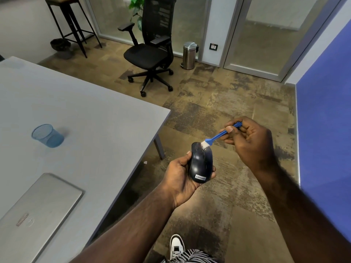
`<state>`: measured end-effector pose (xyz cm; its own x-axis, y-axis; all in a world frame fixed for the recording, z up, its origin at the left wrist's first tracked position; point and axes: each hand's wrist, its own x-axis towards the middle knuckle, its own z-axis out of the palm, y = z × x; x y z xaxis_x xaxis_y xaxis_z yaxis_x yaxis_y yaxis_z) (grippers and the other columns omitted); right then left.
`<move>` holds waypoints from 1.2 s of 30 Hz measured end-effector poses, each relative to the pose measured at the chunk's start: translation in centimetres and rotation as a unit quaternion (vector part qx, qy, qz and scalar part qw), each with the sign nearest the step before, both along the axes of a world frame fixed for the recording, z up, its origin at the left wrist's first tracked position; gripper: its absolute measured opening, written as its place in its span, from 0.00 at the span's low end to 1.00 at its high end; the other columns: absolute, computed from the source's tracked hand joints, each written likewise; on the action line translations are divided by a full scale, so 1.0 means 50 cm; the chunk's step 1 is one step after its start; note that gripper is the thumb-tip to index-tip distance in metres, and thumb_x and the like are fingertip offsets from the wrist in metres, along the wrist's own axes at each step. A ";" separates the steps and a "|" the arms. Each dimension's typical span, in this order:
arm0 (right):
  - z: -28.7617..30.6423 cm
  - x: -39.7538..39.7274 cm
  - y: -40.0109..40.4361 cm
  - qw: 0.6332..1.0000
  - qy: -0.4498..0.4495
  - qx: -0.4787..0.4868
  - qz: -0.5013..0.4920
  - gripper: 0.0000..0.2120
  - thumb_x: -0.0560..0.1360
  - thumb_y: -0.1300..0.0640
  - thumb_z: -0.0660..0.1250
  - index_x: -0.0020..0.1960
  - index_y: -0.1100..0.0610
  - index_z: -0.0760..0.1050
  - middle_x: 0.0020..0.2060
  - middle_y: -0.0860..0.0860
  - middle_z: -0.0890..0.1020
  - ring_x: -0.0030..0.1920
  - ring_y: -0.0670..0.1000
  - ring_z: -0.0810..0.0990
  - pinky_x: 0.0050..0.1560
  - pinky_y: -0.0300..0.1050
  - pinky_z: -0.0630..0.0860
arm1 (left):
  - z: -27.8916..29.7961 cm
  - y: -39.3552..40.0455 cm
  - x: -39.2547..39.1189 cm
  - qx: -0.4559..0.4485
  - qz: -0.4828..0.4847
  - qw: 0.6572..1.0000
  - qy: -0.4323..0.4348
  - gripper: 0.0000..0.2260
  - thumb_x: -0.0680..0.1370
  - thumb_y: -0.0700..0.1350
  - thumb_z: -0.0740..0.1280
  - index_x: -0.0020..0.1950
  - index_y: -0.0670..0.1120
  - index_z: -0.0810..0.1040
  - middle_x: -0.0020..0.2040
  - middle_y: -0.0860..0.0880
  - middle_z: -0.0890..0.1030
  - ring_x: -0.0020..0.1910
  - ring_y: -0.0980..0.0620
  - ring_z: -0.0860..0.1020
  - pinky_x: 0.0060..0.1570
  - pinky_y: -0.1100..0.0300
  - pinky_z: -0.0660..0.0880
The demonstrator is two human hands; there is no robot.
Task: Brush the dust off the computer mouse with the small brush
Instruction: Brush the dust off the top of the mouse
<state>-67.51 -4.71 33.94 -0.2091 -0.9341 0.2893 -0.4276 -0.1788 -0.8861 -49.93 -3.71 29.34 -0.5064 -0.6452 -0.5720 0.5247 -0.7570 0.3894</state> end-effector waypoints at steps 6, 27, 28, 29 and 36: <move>-0.001 0.001 0.005 0.999 0.002 -0.008 0.031 0.07 0.78 0.67 0.65 0.47 0.57 0.78 0.40 0.50 0.85 0.40 0.45 0.87 0.40 0.41 0.83 | -0.001 -0.003 0.001 -0.002 0.007 1.000 -0.001 0.20 0.82 0.50 0.55 0.65 0.39 0.75 0.57 0.35 0.78 0.50 0.38 0.77 0.55 0.45 0.76; 0.013 -0.007 0.009 1.000 0.014 -0.017 0.022 0.10 0.78 0.66 0.66 0.46 0.51 0.78 0.39 0.48 0.84 0.39 0.45 0.86 0.39 0.41 0.83 | -0.008 0.002 -0.006 -0.008 -0.006 1.000 -0.006 0.20 0.81 0.50 0.56 0.65 0.38 0.75 0.56 0.35 0.78 0.52 0.37 0.76 0.55 0.44 0.75; 0.014 -0.005 0.012 0.999 0.009 -0.010 0.037 0.11 0.78 0.67 0.66 0.46 0.50 0.78 0.39 0.49 0.84 0.39 0.46 0.87 0.39 0.42 0.83 | -0.008 0.001 -0.006 -0.009 -0.006 1.000 -0.006 0.20 0.81 0.50 0.56 0.65 0.38 0.75 0.56 0.35 0.78 0.52 0.37 0.76 0.56 0.44 0.75; 0.016 -0.004 0.014 0.999 0.008 -0.003 0.047 0.12 0.78 0.66 0.66 0.45 0.49 0.78 0.40 0.49 0.85 0.40 0.46 0.87 0.39 0.42 0.83 | -0.008 0.000 -0.006 -0.010 -0.006 1.000 -0.007 0.20 0.81 0.50 0.56 0.65 0.38 0.75 0.56 0.35 0.78 0.53 0.37 0.76 0.56 0.44 0.75; 0.014 -0.005 0.002 0.999 0.021 -0.007 0.024 0.08 0.78 0.66 0.66 0.47 0.53 0.78 0.39 0.46 0.84 0.38 0.44 0.86 0.40 0.40 0.83 | -0.006 -0.001 -0.007 -0.006 -0.006 1.000 0.001 0.19 0.82 0.50 0.56 0.64 0.39 0.75 0.56 0.35 0.78 0.52 0.37 0.76 0.56 0.44 0.75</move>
<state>-67.76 -4.62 34.64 -0.1505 -0.9384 0.3111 -0.4556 -0.2134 -0.8642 -50.27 -3.74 29.04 -0.5158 -0.6449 -0.5640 0.5156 -0.7594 0.3969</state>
